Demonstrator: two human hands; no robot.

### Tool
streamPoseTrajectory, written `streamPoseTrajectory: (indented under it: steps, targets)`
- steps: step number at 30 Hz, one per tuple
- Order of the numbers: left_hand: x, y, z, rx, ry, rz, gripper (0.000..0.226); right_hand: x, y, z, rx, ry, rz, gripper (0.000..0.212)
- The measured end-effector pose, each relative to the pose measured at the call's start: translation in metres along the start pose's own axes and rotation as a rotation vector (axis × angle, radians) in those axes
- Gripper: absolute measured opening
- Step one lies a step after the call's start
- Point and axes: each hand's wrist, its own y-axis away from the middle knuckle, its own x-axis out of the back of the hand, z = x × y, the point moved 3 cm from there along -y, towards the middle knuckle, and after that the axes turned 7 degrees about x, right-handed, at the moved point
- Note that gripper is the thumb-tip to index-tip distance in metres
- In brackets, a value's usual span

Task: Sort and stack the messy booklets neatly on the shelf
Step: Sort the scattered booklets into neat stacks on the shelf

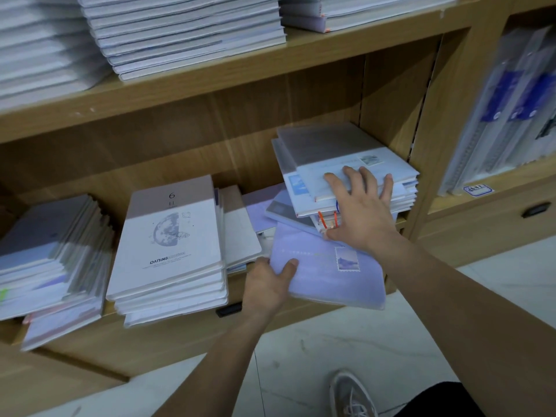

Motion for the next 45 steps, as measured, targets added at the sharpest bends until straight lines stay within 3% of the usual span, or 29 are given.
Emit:
streamPoseTrajectory:
  steps: [8, 18, 23, 29, 35, 39, 45]
  targets:
    - [-0.015, -0.004, -0.001, 0.034, 0.109, -0.133, 0.046, 0.0, -0.001, 0.0, 0.005, -0.013, 0.001, 0.118]
    - [-0.045, 0.023, 0.0, 0.104, 0.163, -0.061, 0.041, -0.001, -0.001, -0.001, 0.014, -0.002, 0.023, 0.117]
    - [-0.044, 0.012, 0.004, 0.076, 0.246, -0.181, 0.061, -0.003, -0.002, -0.002, 0.012, -0.022, 0.036, 0.115]
    - [-0.039, -0.001, 0.024, 0.075, 0.278, -0.128, 0.041, -0.001, -0.003, 0.003, 0.019, -0.034, 0.047, 0.114]
    - [-0.041, 0.021, 0.009, 0.044, 0.293, -0.139, 0.067, 0.0, -0.005, 0.001, 0.011, -0.051, 0.044, 0.113]
    - [-0.032, 0.03, -0.002, 0.036, 0.268, -0.134, 0.054, -0.001, -0.006, -0.004, -0.001, -0.064, 0.049, 0.114]
    - [-0.019, 0.04, -0.019, 0.031, 0.252, -0.142, 0.058, -0.005, -0.006, -0.002, -0.001, -0.067, 0.048, 0.114]
